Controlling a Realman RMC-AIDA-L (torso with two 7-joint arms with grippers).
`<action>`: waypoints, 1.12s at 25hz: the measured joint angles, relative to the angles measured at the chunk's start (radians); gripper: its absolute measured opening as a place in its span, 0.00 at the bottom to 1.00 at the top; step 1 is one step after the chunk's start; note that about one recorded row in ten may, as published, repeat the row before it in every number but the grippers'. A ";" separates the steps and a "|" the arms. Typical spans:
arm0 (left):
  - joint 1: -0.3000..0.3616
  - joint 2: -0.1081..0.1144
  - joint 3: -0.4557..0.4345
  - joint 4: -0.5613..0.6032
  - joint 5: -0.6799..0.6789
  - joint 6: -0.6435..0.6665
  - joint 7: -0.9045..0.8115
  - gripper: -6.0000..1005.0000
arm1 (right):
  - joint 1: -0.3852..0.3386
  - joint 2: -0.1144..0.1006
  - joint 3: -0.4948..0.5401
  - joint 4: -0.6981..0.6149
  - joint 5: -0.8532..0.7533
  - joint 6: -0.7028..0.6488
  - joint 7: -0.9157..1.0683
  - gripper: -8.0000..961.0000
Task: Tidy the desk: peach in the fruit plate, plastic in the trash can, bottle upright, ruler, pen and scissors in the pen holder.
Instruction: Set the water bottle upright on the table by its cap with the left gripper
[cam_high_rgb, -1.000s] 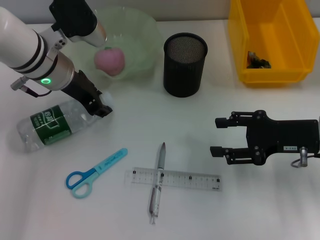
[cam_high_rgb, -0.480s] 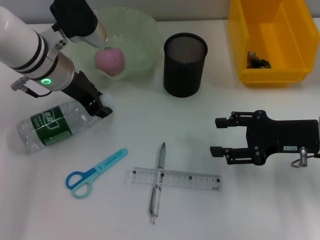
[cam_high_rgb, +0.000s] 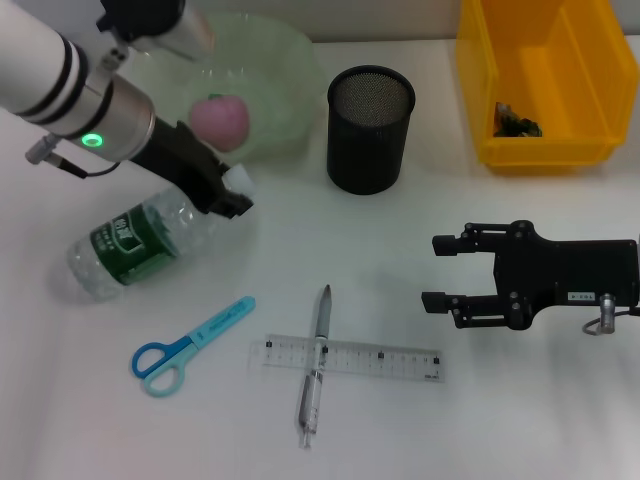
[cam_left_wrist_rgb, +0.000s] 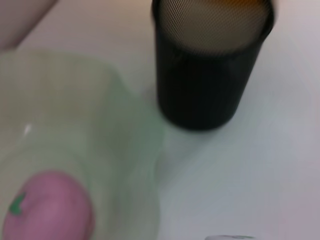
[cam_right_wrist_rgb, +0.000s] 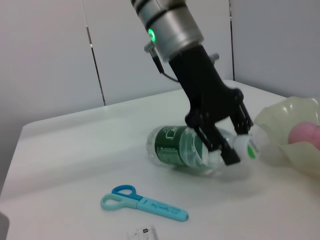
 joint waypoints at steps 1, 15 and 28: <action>0.000 0.000 0.000 0.000 0.000 0.000 0.000 0.45 | 0.000 0.000 0.000 0.000 0.000 0.000 0.000 0.76; 0.045 0.005 -0.228 0.068 -0.173 0.147 0.150 0.45 | -0.002 -0.006 0.000 -0.001 0.000 -0.001 0.000 0.76; 0.143 0.045 -0.297 0.076 -0.372 0.193 0.226 0.44 | 0.001 -0.006 0.000 -0.001 0.000 -0.002 0.001 0.76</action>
